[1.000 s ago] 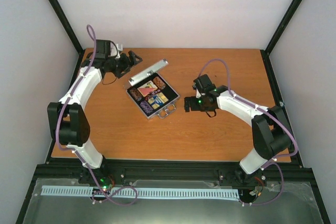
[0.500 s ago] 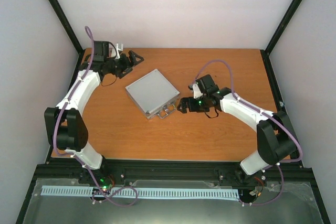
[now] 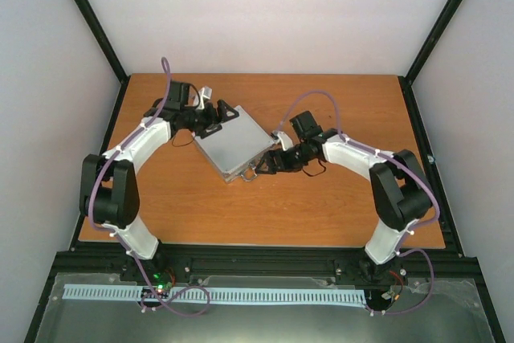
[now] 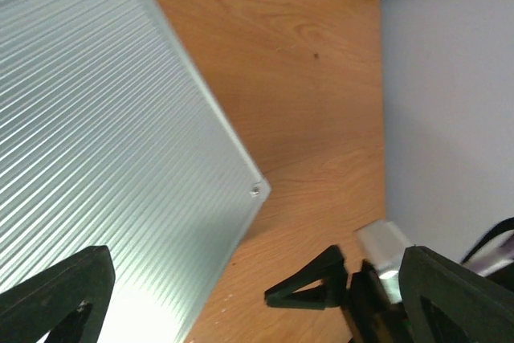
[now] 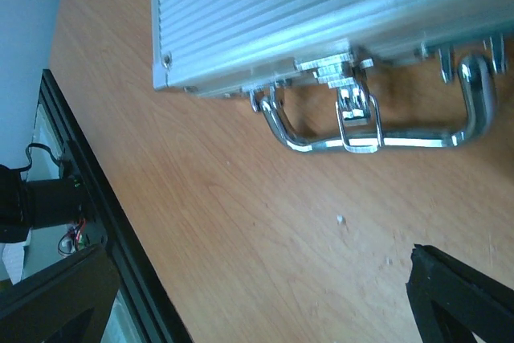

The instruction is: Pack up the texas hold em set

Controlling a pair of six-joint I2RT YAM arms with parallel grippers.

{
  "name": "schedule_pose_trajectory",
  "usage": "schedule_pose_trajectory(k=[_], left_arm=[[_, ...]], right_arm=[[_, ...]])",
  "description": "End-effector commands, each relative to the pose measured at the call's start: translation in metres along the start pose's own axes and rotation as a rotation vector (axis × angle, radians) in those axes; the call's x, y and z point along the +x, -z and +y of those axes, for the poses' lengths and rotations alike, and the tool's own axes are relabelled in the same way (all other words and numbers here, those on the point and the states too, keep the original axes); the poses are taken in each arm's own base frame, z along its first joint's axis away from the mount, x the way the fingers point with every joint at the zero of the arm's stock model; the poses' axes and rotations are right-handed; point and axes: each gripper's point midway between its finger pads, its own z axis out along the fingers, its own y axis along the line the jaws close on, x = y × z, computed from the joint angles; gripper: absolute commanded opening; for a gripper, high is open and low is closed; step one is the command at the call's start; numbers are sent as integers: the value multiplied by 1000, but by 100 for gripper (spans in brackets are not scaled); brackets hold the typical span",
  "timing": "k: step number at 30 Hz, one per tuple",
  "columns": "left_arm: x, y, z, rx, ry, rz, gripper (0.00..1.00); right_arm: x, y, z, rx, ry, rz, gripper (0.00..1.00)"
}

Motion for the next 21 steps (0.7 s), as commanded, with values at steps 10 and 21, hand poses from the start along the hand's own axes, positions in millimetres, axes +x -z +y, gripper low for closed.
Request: schedule_pose_trajectory(k=[10, 21], left_arm=[[14, -29, 42, -55, 8, 83, 100], [27, -35, 61, -93, 20, 128, 100]], right_arm=[[-23, -37, 8, -45, 128, 52, 100], [-18, -62, 6, 13, 164, 73, 100]])
